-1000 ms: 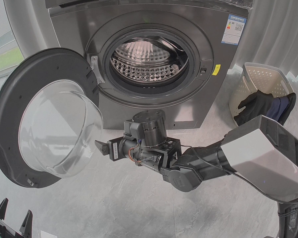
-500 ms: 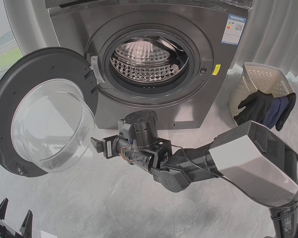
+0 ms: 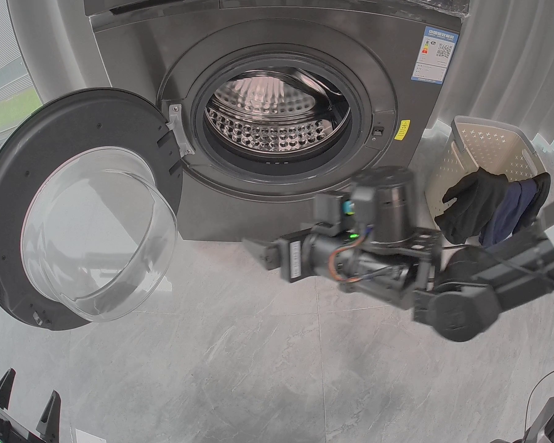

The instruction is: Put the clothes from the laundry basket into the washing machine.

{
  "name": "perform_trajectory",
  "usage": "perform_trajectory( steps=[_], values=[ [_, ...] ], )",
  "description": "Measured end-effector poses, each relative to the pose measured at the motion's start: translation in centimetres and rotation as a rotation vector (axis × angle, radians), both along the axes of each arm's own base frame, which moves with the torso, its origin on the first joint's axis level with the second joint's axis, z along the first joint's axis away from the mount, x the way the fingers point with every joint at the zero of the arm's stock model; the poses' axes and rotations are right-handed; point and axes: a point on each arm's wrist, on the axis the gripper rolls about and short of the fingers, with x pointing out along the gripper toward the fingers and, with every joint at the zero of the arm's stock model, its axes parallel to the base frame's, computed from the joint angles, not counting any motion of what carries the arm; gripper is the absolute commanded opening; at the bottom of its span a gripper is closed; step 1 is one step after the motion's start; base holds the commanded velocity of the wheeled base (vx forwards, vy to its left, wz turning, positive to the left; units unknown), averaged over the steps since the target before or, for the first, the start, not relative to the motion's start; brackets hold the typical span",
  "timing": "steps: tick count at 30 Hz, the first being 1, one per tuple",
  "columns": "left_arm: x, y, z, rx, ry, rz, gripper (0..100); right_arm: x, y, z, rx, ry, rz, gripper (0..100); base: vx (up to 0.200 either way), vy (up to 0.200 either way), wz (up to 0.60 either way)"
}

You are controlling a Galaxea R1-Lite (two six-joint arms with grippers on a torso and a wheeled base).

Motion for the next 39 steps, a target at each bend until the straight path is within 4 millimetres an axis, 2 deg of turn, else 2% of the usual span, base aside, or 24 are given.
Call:
perform_trajectory(
  steps=[4,6,10,15,19,24,32,36,39],
  values=[
    [0.0,0.0,0.0,0.001,0.000,-0.001,100,-2.1,-5.1,2.1,-0.007,-0.031,-0.059,100,0.000,0.000,0.00],
    [0.0,0.0,0.0,0.001,0.000,-0.001,100,-3.4,-8.4,3.2,-0.006,-0.055,-0.109,100,0.000,0.000,0.00],
    [0.0,0.0,0.0,0.002,0.000,-0.001,100,-5.8,-13.4,4.3,0.000,-0.095,-0.191,100,0.000,0.000,0.00],
    [0.0,0.0,0.0,0.002,0.000,-0.002,100,-10.5,-20.1,3.7,-0.006,-0.136,-0.324,100,0.000,0.000,0.00],
    [0.0,0.0,0.0,0.001,0.000,-0.001,100,-14.7,-23.7,2.0,-0.008,-0.168,-0.421,100,0.000,0.000,0.00],
    [0.0,0.0,0.0,0.001,0.000,-0.001,100,-19.9,-26.2,-0.6,-0.015,-0.190,-0.507,100,0.000,0.000,0.00],
    [0.0,0.0,0.0,0.000,0.000,-0.001,100,-25.8,-27.4,-5.3,-0.055,-0.144,-0.551,100,0.000,0.000,0.00],
    [0.0,0.0,0.0,0.000,0.000,-0.001,100,-27.9,-27.6,-8.0,-0.091,-0.119,-0.594,100,0.000,0.000,0.00],
    [0.0,0.0,0.0,0.000,0.000,0.000,100,-28.6,-27.6,-9.2,-0.111,-0.142,-0.633,100,0.000,-0.067,0.00]
  ],
)
